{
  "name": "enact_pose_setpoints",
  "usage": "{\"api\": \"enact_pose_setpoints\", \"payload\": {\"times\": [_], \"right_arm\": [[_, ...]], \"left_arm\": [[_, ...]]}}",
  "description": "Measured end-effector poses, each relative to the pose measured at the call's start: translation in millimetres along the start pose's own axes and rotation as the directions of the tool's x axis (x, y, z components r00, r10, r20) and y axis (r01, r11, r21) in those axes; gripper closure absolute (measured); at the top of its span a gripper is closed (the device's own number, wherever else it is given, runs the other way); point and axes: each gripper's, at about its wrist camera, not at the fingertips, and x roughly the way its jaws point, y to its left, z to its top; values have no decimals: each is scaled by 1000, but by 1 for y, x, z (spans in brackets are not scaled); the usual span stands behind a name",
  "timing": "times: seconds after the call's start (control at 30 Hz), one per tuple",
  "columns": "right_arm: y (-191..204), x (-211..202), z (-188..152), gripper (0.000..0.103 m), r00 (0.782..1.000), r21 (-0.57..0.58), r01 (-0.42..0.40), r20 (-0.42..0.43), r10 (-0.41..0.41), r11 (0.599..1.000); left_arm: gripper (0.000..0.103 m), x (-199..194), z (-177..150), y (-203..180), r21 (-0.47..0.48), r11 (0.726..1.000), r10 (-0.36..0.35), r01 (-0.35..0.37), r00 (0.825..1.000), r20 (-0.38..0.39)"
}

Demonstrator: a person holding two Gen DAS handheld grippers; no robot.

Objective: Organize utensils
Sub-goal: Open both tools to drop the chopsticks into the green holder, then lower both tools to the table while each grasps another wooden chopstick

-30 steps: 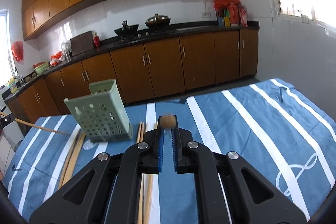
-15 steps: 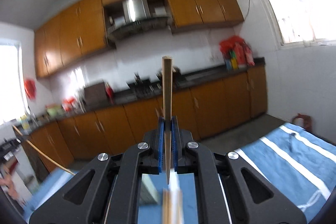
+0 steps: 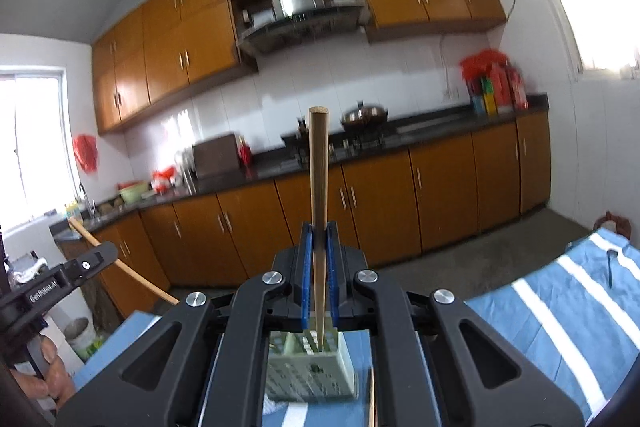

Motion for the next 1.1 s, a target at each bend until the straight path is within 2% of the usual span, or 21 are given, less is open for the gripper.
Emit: {"api": "enact_pose_setpoints", "payload": {"times": [0.23,0.27,0.3,0.37,0.6,0.67,0.73,0.77,0.83,0.87,0.9,0.93,1.0,1.03,1.1], "right_arm": [[6,5,-11,93,998,-21,-1,-66,0,1000],[7,4,-11,85,998,-22,-6,-68,4,1000],[9,3,-9,70,998,-24,-4,-66,3,1000],[10,-5,-6,59,999,-29,-2,-46,0,1000],[-5,-41,-1,59,999,-16,44,7,-44,999],[-17,-51,-11,59,995,-11,94,-22,-94,996],[-31,-49,-26,59,986,-4,144,-83,-144,990],[-41,-44,-41,59,973,-2,177,-148,-176,984],[-54,-31,-66,61,944,-10,205,-263,-200,979],[-62,-20,-87,70,913,-13,212,-354,-202,977],[-65,-13,-99,79,894,-8,202,-407,-188,979],[-67,-4,-117,81,866,0,184,-474,-161,983],[-64,4,-143,83,829,-3,162,-542,-138,987],[-61,8,-155,83,813,-17,152,-567,-135,988],[-56,13,-168,83,794,-38,142,-593,-137,989]], "left_arm": [[95,23,-23,9,-10,1000,2,-2,996,-92],[92,23,-23,10,-17,1000,0,-2,996,-92],[84,22,-23,11,-21,1000,-2,0,996,-91],[72,16,-21,13,-26,1000,5,-7,997,-79],[63,-30,-17,34,-57,998,30,-31,999,-11],[59,-43,-22,42,-58,996,68,-68,998,-6],[56,-50,-40,55,-42,991,129,-131,991,-39],[54,-50,-47,60,-30,987,155,-157,986,-62],[54,-43,-76,73,16,975,221,-221,965,-143],[54,-38,-90,80,29,969,247,-246,951,-188],[54,-31,-108,89,33,964,263,-264,931,-253],[54,-26,-119,94,28,963,265,-268,919,-292],[55,-18,-145,107,7,960,261,-279,889,-376],[56,-17,-153,111,-1,961,255,-278,882,-396],[56,-14,-167,115,-11,962,242,-273,870,-430]]}}
